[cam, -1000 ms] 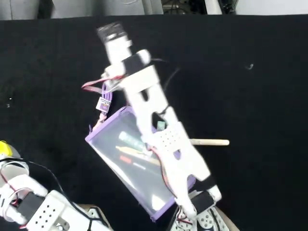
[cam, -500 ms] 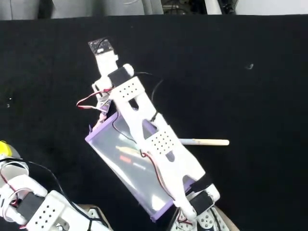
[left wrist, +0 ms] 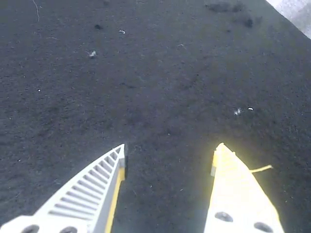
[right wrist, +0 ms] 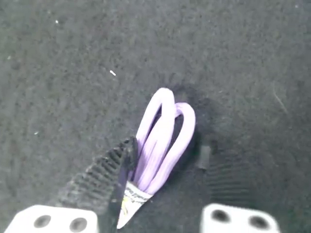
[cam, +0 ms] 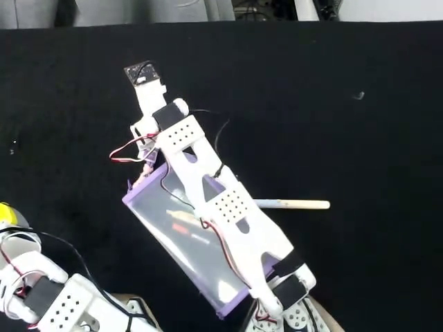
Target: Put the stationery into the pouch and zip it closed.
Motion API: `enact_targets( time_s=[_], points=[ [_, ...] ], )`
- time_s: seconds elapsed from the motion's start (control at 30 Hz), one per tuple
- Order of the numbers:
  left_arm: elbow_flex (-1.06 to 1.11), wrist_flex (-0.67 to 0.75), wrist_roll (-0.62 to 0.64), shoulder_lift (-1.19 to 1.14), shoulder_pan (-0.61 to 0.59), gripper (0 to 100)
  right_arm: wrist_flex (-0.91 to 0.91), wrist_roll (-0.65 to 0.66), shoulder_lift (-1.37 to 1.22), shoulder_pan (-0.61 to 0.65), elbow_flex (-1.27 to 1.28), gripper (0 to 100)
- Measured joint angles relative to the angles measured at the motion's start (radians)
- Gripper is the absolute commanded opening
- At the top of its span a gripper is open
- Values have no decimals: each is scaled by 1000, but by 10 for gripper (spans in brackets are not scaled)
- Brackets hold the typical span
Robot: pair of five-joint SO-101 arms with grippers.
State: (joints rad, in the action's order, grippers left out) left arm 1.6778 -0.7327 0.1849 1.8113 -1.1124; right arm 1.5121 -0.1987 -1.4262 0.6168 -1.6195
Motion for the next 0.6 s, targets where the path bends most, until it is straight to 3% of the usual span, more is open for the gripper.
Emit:
enact_targets(
  time_s=[0.3, 0.6],
  points=[
    [0, 0, 0, 0, 0, 288, 101, 0, 23, -26, -11, 11],
    [0, 0, 0, 0, 0, 288, 221, 0, 265, -227, -11, 11]
  ],
)
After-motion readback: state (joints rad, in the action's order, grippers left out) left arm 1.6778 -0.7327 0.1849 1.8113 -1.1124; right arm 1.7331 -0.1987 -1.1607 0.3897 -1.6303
